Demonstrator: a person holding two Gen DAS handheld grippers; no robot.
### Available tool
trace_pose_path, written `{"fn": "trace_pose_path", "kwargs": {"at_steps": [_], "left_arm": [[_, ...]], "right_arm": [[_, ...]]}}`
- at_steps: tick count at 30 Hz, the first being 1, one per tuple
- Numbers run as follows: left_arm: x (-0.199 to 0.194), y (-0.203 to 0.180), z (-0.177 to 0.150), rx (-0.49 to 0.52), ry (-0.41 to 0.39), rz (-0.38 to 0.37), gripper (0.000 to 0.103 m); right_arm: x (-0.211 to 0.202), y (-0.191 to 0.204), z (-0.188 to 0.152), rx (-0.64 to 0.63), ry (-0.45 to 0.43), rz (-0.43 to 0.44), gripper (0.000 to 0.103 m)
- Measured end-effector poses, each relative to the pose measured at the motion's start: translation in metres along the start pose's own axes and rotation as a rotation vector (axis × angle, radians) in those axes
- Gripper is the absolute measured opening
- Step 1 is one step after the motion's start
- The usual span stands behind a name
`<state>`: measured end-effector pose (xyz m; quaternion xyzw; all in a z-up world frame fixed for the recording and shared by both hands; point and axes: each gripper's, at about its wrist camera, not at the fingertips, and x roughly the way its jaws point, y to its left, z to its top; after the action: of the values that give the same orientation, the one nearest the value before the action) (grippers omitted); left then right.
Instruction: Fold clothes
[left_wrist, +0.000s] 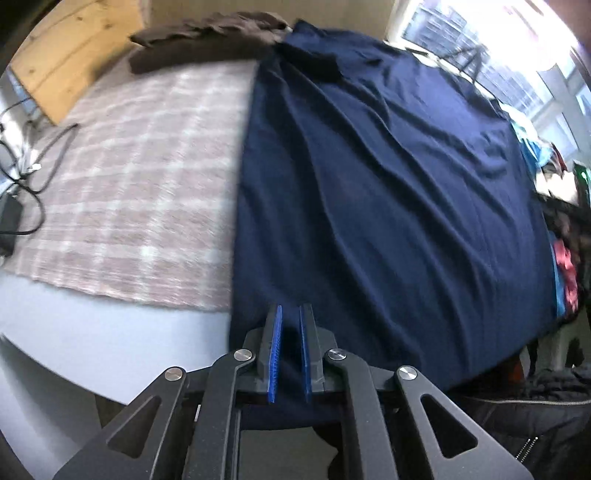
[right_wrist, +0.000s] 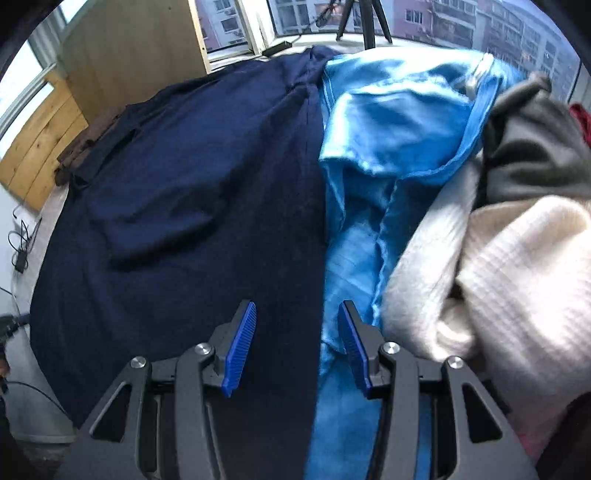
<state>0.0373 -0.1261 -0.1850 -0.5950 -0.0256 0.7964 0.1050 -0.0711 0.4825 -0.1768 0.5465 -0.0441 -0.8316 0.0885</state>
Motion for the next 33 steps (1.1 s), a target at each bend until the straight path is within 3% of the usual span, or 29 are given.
{"fn": "trace_pose_path", "kwargs": {"at_steps": [3, 4, 6, 10, 13, 17, 19, 21, 23, 29, 30, 31, 33], "left_arm": [[0.002, 0.002, -0.005, 0.016, 0.008, -0.022, 0.008], [0.002, 0.002, -0.006, 0.024, 0.009, -0.026, 0.008], [0.0, 0.0, -0.006, 0.042, 0.004, -0.031, 0.008], [-0.004, -0.002, -0.007, 0.076, -0.004, -0.042, 0.009], [-0.004, -0.001, -0.008, 0.087, -0.007, -0.053, 0.009], [-0.006, -0.001, -0.007, 0.103, -0.004, -0.052, 0.009], [-0.007, -0.002, -0.008, 0.105, -0.004, -0.048, 0.009], [-0.008, 0.002, -0.009, 0.096, -0.005, -0.052, 0.009], [-0.003, 0.002, -0.009, 0.087, -0.008, -0.053, 0.009], [-0.001, 0.0, -0.009, 0.079, -0.011, -0.049, 0.009], [-0.001, 0.0, -0.009, 0.078, -0.012, -0.05, 0.009], [-0.001, 0.001, -0.009, 0.076, -0.012, -0.052, 0.009], [-0.002, 0.002, -0.01, 0.074, -0.014, -0.055, 0.009]], "right_arm": [[0.002, 0.0, -0.003, 0.023, -0.005, -0.014, 0.042], [0.001, -0.002, -0.004, 0.031, -0.01, -0.017, 0.026], [-0.005, -0.008, -0.006, 0.048, -0.024, -0.017, 0.003], [-0.015, -0.021, -0.009, 0.082, -0.053, -0.018, 0.003], [-0.026, -0.011, -0.01, 0.022, -0.04, -0.104, 0.009], [-0.051, 0.008, 0.021, -0.037, -0.157, -0.088, 0.011], [-0.05, 0.015, 0.05, -0.069, -0.181, -0.081, 0.027], [-0.035, 0.019, 0.077, -0.112, -0.18, -0.103, 0.036], [-0.014, 0.018, 0.1, -0.137, -0.157, -0.163, 0.036], [0.043, 0.003, 0.141, -0.083, -0.04, -0.212, 0.034], [0.046, 0.002, 0.142, -0.075, -0.046, -0.198, 0.014], [0.047, 0.002, 0.143, -0.069, -0.053, -0.178, 0.004], [0.038, -0.003, 0.142, -0.06, -0.096, -0.175, 0.003]]}}
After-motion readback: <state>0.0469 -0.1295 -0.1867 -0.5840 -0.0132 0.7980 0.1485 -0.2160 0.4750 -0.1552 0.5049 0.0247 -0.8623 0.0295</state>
